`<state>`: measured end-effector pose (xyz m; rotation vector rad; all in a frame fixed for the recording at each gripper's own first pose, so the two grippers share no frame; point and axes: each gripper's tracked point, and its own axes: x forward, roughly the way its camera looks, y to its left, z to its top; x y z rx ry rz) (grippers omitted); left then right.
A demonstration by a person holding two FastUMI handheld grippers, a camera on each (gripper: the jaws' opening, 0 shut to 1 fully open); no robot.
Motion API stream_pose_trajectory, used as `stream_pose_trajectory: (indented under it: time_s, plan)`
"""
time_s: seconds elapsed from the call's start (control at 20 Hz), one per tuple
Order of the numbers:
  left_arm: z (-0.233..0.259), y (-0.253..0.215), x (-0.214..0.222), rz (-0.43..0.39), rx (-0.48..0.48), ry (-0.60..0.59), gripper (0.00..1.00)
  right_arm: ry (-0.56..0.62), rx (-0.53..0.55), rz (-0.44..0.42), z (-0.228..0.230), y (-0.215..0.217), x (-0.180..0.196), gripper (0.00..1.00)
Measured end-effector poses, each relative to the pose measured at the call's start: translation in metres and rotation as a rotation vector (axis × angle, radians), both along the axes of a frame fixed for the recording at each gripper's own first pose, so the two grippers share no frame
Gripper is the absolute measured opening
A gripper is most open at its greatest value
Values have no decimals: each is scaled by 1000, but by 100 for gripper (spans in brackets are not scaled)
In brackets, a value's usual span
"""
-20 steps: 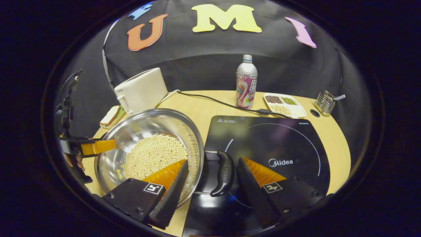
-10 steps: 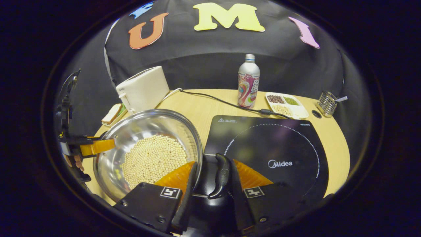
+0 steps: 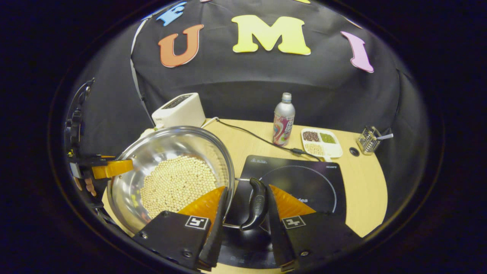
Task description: First push the handle of the pot to place it horizontally, then grasp the pot with both hands and set it on the induction cooktop.
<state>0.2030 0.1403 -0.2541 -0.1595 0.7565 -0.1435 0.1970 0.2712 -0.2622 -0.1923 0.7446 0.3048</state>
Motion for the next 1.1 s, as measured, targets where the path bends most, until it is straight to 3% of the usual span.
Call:
stream_pose_trajectory:
  time_s: [0.25,0.5,0.75,1.1]
  plan:
    - [64,-36,-8,-27,-29,-65,59,-49,-7,-3,76,-37,-3,56]
    - [100,-77,-11,-56,-26,-79,59,-78,-65,3,124,-81,-2,53]
    - [120,-126,-1,-99,2,-108,58,-71,-85,-23,133,-133,8,57]
    - [102,-192,17,-147,-15,-83,59,-65,-68,-104,123,-196,28,56]
